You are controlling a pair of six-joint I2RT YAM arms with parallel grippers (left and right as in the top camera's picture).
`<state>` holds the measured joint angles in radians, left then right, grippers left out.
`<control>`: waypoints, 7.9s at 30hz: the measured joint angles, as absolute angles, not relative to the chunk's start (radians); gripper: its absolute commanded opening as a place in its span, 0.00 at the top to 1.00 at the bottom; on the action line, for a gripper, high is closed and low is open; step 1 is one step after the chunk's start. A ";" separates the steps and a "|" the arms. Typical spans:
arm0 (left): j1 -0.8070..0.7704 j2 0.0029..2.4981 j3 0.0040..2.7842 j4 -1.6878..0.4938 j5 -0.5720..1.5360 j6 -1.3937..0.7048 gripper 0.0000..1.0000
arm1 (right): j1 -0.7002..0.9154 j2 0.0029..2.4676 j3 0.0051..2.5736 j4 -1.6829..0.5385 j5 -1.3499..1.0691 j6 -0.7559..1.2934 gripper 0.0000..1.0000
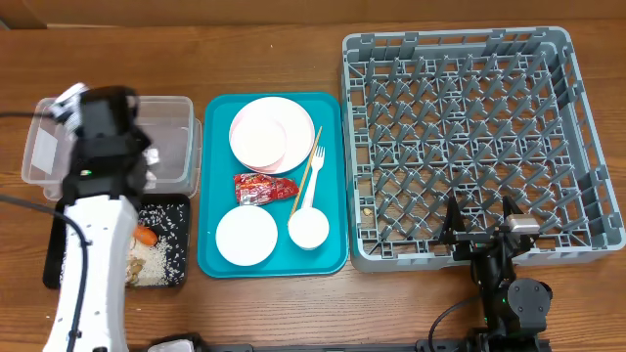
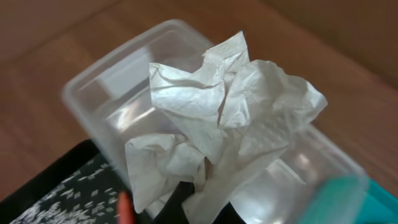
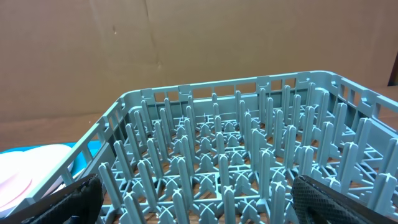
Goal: Sort waste into correct bins and load items into the dishwasher
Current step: 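Lift the tissue with the left gripper and carry it over the clear bin, then open the left gripper to drop the tissue into the clear bin, then move the left gripper over the red snack wrapper on the teal tray, then lower the left gripper and close on the red snack wrapper, then lift the wrapper with the left gripper and carry it over the clear bin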
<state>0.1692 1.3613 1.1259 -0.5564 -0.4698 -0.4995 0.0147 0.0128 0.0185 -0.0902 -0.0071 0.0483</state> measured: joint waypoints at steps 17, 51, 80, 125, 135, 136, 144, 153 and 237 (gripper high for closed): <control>0.342 1.557 1.126 -0.504 -0.453 -0.573 0.71 | 0.015 0.013 0.019 -0.090 -0.007 0.048 0.00; 0.299 1.317 1.126 -0.482 0.380 -0.511 0.31 | 0.015 0.013 0.019 -0.091 -0.008 0.049 0.00; -0.404 1.321 1.125 -0.861 0.086 -0.417 0.38 | 0.015 0.013 0.019 -0.090 -0.007 0.048 0.00; -0.424 1.653 1.125 -0.811 -0.238 0.132 0.27 | 0.015 0.013 0.019 -0.090 -0.007 0.048 0.00; -0.424 1.761 1.125 -0.792 -0.241 0.136 0.16 | 0.015 0.013 0.019 -0.090 -0.007 0.049 0.00; -0.424 1.768 1.125 -0.788 -0.241 0.136 0.15 | 0.015 0.013 0.019 -0.090 -0.007 0.048 0.00; -0.424 1.811 1.125 -0.745 -0.240 0.138 0.14 | 0.015 0.013 0.019 -0.091 -0.007 0.049 0.00; -0.424 1.825 1.125 -0.728 -0.209 0.138 0.19 | 0.015 0.013 0.019 -0.090 -0.007 0.048 0.00; -0.381 1.829 1.823 -1.308 -0.136 0.056 0.96 | 0.015 0.013 0.019 -0.090 -0.007 0.048 0.00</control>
<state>-0.3805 1.8290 1.8229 -1.3079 -0.1364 0.0563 0.0147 0.0128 0.0185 -0.0902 -0.0071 0.0483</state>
